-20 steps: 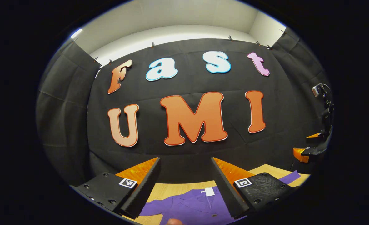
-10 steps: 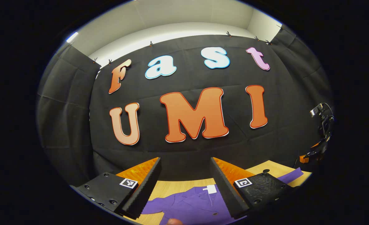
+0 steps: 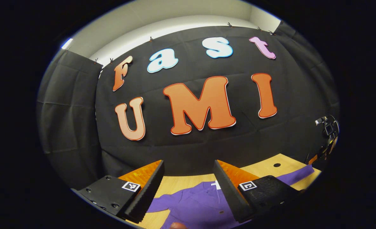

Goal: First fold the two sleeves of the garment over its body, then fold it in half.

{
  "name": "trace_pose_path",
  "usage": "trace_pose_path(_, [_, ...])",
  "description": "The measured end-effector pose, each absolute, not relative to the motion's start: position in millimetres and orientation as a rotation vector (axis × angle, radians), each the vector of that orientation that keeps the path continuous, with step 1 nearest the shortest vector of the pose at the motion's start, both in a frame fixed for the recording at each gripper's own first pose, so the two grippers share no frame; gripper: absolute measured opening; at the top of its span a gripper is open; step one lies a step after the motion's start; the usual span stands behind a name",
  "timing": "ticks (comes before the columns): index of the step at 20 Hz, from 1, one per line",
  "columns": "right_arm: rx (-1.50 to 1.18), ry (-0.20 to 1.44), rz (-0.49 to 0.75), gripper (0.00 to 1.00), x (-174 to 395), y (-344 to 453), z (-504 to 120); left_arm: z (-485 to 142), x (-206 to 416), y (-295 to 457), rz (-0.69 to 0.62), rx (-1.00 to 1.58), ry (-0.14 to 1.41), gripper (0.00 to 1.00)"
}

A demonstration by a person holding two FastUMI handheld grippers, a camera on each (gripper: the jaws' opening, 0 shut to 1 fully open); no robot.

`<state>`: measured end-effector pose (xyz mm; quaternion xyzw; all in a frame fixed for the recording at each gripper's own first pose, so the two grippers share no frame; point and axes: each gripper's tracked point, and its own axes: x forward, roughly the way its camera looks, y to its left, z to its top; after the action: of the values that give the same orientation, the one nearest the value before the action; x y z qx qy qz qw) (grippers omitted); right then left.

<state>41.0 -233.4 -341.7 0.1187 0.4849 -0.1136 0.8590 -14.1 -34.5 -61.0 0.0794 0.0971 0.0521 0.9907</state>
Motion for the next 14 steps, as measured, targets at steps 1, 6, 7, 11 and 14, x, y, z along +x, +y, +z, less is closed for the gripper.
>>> trace_pose_path(1, [0.256,1.050,-0.235,0.97,43,-235,-351,-66,-15,-37,0.105,0.160,0.212,0.96])
trace_pose_path(6, [0.355,1.224,-0.198,0.97,43,-245,-378,-79,-16,-49,0.099,0.163,0.259,0.97])
trace_pose_path(7, [0.366,1.247,-0.199,0.97,44,-249,-383,-80,-16,-51,0.096,0.169,0.265,0.97])
trace_pose_path(11, [0.427,1.327,-0.195,0.97,42,-254,-406,-88,-19,-55,0.089,0.185,0.293,1.00])
trace_pose_path(14, [0.439,1.381,-0.194,0.97,40,-260,-424,-100,-21,-57,0.090,0.185,0.326,0.97])
